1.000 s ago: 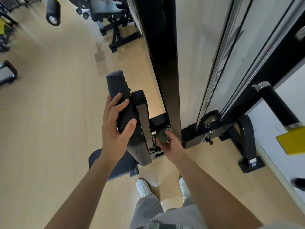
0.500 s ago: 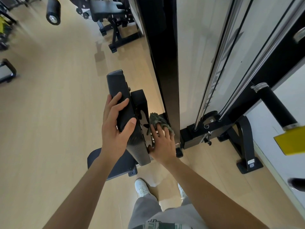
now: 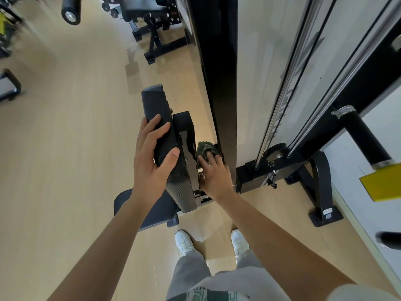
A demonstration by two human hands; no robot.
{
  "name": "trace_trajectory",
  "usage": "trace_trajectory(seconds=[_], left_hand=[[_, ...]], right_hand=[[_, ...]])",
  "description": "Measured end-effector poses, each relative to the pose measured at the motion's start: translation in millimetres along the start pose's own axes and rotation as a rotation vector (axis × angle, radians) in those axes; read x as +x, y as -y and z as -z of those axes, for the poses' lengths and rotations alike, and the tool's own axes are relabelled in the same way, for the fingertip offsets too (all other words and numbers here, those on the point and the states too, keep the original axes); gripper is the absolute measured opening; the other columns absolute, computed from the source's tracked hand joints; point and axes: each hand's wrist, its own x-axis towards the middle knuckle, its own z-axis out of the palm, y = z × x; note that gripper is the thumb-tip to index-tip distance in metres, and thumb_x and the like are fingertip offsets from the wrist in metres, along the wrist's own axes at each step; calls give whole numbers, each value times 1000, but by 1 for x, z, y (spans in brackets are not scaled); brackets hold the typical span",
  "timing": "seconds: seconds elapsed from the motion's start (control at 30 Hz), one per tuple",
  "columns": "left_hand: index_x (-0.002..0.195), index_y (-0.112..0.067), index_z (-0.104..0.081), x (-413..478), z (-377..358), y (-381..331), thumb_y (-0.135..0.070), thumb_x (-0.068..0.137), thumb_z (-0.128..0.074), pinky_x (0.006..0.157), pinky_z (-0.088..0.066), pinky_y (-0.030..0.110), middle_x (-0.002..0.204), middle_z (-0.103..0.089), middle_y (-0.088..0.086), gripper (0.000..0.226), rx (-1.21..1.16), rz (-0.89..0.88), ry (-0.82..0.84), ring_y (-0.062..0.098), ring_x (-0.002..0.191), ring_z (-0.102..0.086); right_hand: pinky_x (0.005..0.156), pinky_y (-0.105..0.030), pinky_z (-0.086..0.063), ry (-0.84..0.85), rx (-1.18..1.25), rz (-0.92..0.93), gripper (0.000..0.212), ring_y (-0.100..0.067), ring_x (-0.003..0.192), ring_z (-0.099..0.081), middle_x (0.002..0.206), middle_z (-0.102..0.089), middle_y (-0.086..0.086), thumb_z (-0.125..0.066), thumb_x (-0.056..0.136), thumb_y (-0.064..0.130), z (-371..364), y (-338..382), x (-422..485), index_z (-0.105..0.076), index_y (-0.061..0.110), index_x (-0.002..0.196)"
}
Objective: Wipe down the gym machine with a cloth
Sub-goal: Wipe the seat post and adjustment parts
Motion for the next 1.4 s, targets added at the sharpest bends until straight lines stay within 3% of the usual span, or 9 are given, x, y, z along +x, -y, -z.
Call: trace_trajectory(seconds=[0.23, 0.43, 0.57, 0.67, 0.77, 0.97, 1.13, 1.3, 1.4], left_hand=[[142, -11, -54, 0, -1, -1, -32, 92, -56, 123, -21, 24, 159, -39, -2, 54, 9, 7, -1, 13, 155, -16], [142, -11, -54, -1, -3, -3, -31, 93, -55, 125, -23, 38, 160, -38, -2, 53, 20, 11, -27, 14, 155, -18], [144, -14, -54, -4, -3, -3, -32, 95, -54, 125, -24, 42, 161, -37, -2, 52, 40, 28, -54, 15, 155, -20], [143, -12, -54, -11, -8, -6, -32, 97, -52, 124, -27, 35, 161, -35, 1, 50, 63, 30, -96, 17, 153, -26], [141, -6, -54, -23, -18, -12, -26, 100, -50, 120, -30, 26, 161, -36, 7, 46, 55, 35, -185, 15, 149, -32], [129, -3, -60, -77, -54, -19, -2, 93, -59, 117, -34, 54, 148, -47, 19, 36, 284, -152, -360, 38, 147, -33], [117, -13, -65, -130, -87, 0, -3, 86, -68, 110, -43, 54, 136, -61, 11, 33, 276, -265, -241, 33, 140, -47], [139, -29, -50, -143, -97, 15, -31, 88, -72, 103, -51, 42, 138, -57, -9, 56, 31, 136, 65, 11, 127, -54], [141, -32, -51, -141, -97, 17, -37, 86, -77, 99, -55, 35, 128, -63, -14, 61, -146, 295, 211, 4, 116, -60]], right_hand=[[79, -43, -61, -237, 274, 91, 19, -29, 98, -62, 109, -64, -11, -75, 84, 10, -17, -21, -6, -71, 7, 103], [98, -23, -52, -401, 647, 112, 21, -20, 105, -64, 117, -64, -10, -73, 87, 5, -8, 7, -7, -74, 5, 108], [94, -37, -51, -120, 643, 14, 25, -30, 110, -58, 126, -57, -17, -62, 93, 7, -14, 9, -1, -71, 6, 116], [87, -43, -51, -19, 568, 3, 21, -31, 101, -57, 114, -59, -18, -61, 91, 2, -22, 0, 0, -73, 4, 107], [90, -34, -56, -27, 543, 27, 12, -21, 97, -63, 109, -65, -6, -72, 90, 11, -18, -7, -3, -77, 9, 100], [80, -11, -47, 94, 877, -168, 12, -2, 87, -67, 95, -75, 3, -72, 91, 15, 32, -35, -37, -78, 11, 101], [79, -15, -53, 166, 1261, -299, 20, -1, 80, -67, 90, -72, -1, -57, 98, 0, 85, -41, -67, -74, 9, 100], [78, -32, -58, 252, 1373, -339, 22, -26, 95, -68, 104, -71, -18, -53, 99, -1, 106, -42, -97, -69, -4, 113], [84, -42, -57, 217, 1321, -287, 20, -29, 97, -67, 104, -72, -17, -62, 93, 2, 114, -42, -115, -74, 6, 108]])
